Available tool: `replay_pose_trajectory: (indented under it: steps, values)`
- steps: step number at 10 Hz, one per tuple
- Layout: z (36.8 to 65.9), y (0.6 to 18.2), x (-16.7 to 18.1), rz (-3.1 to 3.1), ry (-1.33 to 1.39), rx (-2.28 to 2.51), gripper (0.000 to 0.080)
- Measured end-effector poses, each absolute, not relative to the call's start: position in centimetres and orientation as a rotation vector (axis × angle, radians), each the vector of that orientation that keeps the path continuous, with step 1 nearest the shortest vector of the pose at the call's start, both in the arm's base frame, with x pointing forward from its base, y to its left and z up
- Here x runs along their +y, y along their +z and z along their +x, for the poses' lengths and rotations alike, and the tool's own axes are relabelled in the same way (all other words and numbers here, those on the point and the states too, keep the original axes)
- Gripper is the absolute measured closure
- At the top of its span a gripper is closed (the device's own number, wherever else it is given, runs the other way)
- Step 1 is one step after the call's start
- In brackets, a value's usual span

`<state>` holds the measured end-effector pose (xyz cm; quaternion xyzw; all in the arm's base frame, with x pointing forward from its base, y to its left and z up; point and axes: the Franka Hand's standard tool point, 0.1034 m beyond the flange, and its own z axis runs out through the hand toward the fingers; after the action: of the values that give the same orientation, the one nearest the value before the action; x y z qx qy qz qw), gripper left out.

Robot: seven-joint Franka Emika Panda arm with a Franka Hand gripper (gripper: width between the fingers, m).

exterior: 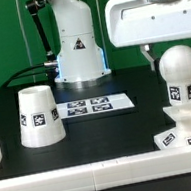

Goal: Assemble lamp

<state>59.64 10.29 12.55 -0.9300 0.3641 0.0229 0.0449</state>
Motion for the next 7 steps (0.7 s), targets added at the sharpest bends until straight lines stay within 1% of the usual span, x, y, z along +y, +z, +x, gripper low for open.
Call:
replay_pose_trajectory:
  steps: [2, 4, 7]
  values:
    - [59.60, 12.50, 10.41, -2.774, 0.082, 1.266, 0.0220]
    - [59.33, 12.41, 10.80, -2.580, 0.126, 1.592, 0.0220]
    - [59.83, 12.37, 10.33, -2.367, 0.161, 1.824, 0.0220]
